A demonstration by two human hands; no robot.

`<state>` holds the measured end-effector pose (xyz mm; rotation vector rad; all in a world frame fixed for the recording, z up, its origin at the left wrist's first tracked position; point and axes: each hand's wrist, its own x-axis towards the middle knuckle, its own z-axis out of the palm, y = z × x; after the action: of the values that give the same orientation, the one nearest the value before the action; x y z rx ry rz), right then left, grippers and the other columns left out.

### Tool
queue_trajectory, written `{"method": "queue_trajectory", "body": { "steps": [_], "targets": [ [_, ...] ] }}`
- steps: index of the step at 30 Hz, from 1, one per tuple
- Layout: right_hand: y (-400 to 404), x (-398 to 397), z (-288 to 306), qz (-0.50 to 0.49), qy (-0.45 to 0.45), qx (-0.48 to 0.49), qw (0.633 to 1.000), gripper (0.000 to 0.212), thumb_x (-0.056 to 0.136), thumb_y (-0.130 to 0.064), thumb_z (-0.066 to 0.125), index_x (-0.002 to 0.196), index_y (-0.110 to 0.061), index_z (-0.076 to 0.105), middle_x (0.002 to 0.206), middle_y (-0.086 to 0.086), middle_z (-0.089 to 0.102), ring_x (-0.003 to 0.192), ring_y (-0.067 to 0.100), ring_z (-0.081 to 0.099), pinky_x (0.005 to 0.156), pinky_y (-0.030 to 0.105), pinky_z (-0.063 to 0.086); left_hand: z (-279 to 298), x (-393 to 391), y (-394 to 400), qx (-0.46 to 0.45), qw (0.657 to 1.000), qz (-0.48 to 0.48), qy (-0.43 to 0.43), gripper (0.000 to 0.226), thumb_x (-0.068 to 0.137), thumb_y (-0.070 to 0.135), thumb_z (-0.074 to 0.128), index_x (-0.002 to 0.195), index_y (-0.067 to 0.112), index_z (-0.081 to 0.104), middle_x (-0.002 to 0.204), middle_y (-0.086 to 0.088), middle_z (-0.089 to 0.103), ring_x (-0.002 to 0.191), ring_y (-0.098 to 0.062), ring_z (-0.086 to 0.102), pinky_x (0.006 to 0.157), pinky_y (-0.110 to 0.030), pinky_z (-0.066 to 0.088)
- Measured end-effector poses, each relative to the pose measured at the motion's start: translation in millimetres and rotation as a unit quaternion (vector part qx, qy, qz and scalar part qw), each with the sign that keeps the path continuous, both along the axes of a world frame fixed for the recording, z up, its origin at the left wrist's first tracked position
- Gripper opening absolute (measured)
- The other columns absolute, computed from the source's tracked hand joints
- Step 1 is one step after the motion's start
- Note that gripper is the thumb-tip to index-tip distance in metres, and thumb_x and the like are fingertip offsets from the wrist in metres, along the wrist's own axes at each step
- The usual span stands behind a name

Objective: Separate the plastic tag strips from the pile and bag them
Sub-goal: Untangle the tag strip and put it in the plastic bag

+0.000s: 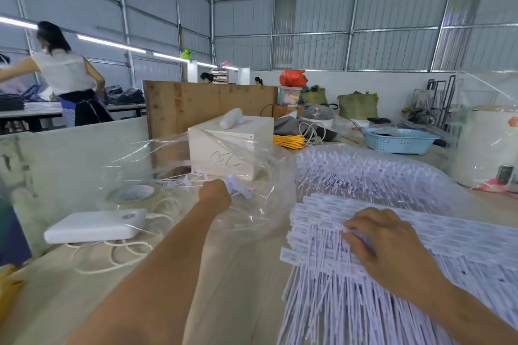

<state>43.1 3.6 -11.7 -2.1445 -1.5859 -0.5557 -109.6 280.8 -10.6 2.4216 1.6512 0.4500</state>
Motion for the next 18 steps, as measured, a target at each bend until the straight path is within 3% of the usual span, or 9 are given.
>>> {"method": "queue_trajectory", "body": {
  "steps": [3,8,11,15,18],
  "targets": [
    [-2,2,-5,0.022,-0.038,0.013,0.999,0.017,0.07,-0.011,0.081,0.085,-0.015,0.073,0.088,0.001,0.067,0.077,0.028,0.064,0.059,0.041,0.05,-7,10,-3,0.02,0.998,-0.013,0.066,0.032,0.092,0.01,0.043,0.122,0.004,0.052,0.127,-0.012,0.054,0.124,-0.026,0.044,0.102,-0.03,0.035],
    [1,6,-10,0.013,-0.018,0.008,1.0,0.025,0.09,-0.024,0.06,0.113,-0.018,0.068,0.114,-0.002,0.061,0.108,0.025,0.054,0.08,0.036,0.037,7,18,-22,0.06,0.99,-0.029,0.124,0.038,0.09,0.013,0.046,0.128,0.005,0.047,0.132,-0.016,0.039,0.125,-0.031,0.035,0.103,-0.038,0.036],
    [4,5,-10,0.007,-0.023,-0.012,1.0,0.033,0.097,-0.032,0.045,0.127,-0.025,0.056,0.126,-0.009,0.051,0.119,0.018,0.043,0.087,0.032,0.032,30,21,-49,0.091,0.983,-0.051,0.151,0.038,0.09,0.013,0.045,0.126,0.006,0.048,0.129,-0.015,0.042,0.123,-0.031,0.037,0.099,-0.04,0.037],
    [10,0,-7,0.002,-0.035,-0.042,0.998,0.035,0.099,-0.034,0.034,0.131,-0.031,0.049,0.131,-0.014,0.044,0.12,0.012,0.037,0.089,0.029,0.03,65,25,-108,0.139,0.978,-0.098,0.118,0.029,0.089,0.011,0.048,0.116,0.007,0.054,0.118,-0.012,0.053,0.114,-0.029,0.047,0.086,-0.034,0.042],
    [7,-3,-6,0.019,-0.032,-0.061,0.997,0.034,0.099,-0.033,0.034,0.129,-0.03,0.05,0.133,-0.012,0.045,0.12,0.014,0.038,0.089,0.03,0.03,75,34,-158,0.151,0.968,-0.197,0.042,0.009,0.09,0.012,0.05,0.091,0.008,0.058,0.099,-0.007,0.058,0.103,-0.027,0.055,0.075,-0.031,0.043]
  ]
}}
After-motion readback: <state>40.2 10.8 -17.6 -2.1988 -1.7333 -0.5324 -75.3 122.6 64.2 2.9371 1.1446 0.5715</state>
